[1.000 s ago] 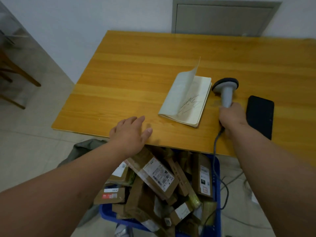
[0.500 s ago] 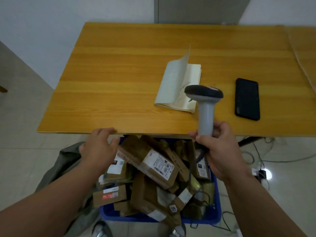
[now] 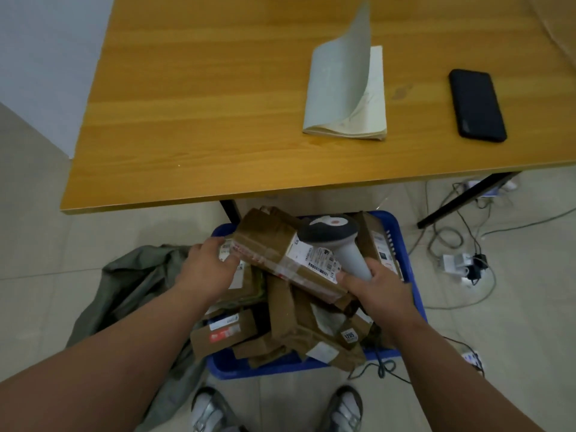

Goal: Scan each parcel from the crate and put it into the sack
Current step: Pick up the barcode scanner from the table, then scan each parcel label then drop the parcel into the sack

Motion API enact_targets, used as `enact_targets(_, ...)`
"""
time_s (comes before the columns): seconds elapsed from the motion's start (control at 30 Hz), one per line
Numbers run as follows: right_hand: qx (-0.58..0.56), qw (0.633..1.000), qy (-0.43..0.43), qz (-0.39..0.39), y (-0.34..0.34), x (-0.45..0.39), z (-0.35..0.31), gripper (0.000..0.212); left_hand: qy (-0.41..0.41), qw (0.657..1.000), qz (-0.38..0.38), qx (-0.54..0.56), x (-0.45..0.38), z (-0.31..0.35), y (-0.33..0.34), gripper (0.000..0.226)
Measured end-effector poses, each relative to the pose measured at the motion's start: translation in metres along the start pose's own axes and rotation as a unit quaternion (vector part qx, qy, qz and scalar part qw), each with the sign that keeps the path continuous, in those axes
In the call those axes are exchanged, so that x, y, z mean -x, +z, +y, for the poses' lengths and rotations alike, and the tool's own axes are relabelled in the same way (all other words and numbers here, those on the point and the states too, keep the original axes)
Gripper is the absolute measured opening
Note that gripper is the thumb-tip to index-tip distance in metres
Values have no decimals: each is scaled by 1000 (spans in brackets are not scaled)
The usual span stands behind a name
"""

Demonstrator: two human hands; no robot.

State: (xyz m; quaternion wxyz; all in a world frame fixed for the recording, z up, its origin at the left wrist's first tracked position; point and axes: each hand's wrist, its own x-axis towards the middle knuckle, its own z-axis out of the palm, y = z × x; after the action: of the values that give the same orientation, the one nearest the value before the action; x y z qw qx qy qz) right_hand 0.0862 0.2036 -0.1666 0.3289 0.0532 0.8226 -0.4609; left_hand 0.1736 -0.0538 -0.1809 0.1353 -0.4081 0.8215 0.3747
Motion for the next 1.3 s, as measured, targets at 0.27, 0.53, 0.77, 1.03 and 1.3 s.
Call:
enact_targets(0.27, 24, 999, 24, 5, 9, -58, 58, 31, -22, 990, 41, 135, -57, -16, 56, 66)
enact_targets(0.53, -10, 1000, 9, 11, 29, -98, 106, 34, -25, 979, 79, 184, -102, -29, 84, 67)
enact_targets(0.77, -36, 992, -92, 84, 40, -106, 136, 37, 51, 951, 125, 280, -104, -50, 83, 31)
enact_targets(1.03, -127, 958, -217, 137, 52, -71, 144, 24, 104, 899, 132, 405, -51, -95, 75, 28)
enact_targets(1.3, -224, 921, -314, 48, 50, 28, 118, 20, 145, 889, 56, 431, 74, -151, 47, 87)
